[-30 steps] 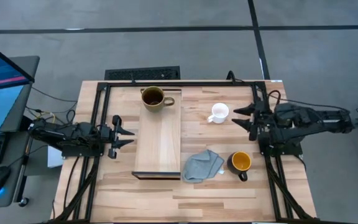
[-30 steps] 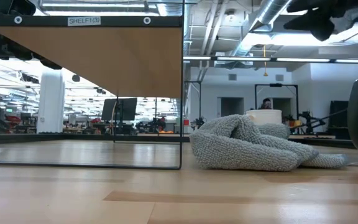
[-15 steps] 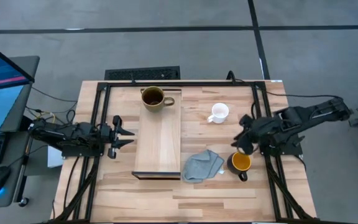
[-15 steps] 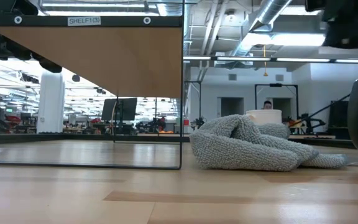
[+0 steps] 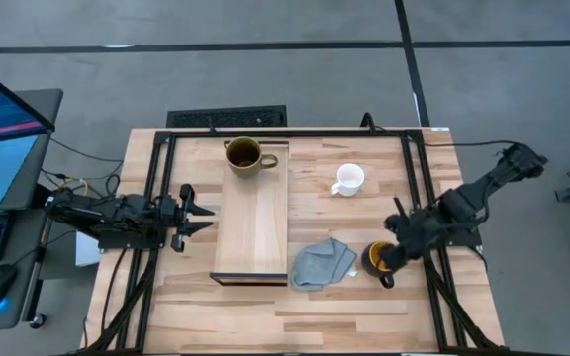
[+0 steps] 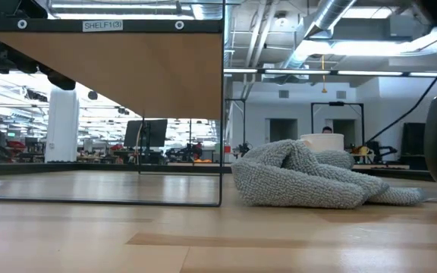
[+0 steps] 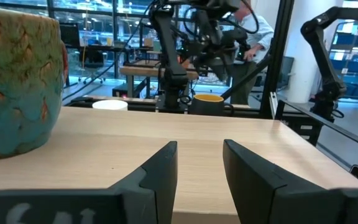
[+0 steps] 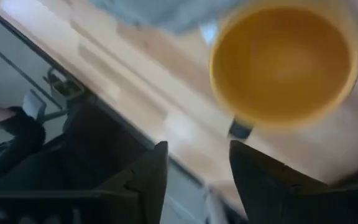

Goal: Stack small to large cups/mugs on shelf
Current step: Put the black patterned mug on the shelf

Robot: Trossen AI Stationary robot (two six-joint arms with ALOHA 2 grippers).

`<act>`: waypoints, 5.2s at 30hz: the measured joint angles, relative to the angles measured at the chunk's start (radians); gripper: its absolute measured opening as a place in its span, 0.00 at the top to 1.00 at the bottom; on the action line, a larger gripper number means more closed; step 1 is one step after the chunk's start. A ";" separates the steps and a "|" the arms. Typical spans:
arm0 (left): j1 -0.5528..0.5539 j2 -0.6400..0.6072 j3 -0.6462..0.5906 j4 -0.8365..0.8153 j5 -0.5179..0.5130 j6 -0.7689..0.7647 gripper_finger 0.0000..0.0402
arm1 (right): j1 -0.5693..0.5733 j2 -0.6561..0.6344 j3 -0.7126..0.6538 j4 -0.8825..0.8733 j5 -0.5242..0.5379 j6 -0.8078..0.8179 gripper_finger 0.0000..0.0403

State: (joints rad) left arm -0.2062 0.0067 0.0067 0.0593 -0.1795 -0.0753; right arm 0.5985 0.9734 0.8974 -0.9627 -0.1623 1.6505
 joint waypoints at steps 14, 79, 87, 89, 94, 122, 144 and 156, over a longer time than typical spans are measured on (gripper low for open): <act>0.000 0.000 0.000 0.000 0.000 0.010 0.70 | 0.180 0.110 0.000 0.112 0.013 0.362 0.58; 0.000 0.000 0.000 0.000 -0.005 0.071 0.70 | 0.021 0.469 -0.001 -0.017 0.030 -0.082 0.80; 0.000 0.000 0.000 0.000 -0.004 0.071 0.70 | -0.070 0.427 -0.001 -0.059 0.036 -0.233 0.80; 0.000 0.000 0.000 0.000 -0.004 0.071 0.70 | -0.098 0.419 0.000 -0.081 0.037 -0.281 0.80; 0.000 0.000 0.000 0.000 -0.004 0.071 0.70 | -0.166 0.419 0.059 -0.214 0.065 -0.402 0.80; 0.000 0.000 0.000 0.000 -0.008 0.071 0.70 | -0.522 0.419 0.567 -0.519 0.271 -0.992 0.80; 0.000 0.000 0.000 0.000 -0.010 0.079 0.70 | -0.668 0.465 0.732 -0.402 0.267 -1.344 0.80; 0.000 0.000 0.000 0.000 -0.010 0.078 0.70 | -0.664 0.716 1.023 -0.471 0.239 -1.497 0.80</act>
State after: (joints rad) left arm -0.2062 0.0063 0.0067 0.0597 -0.1890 0.0030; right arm -0.0653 1.6896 1.9208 -1.4332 0.0764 0.1532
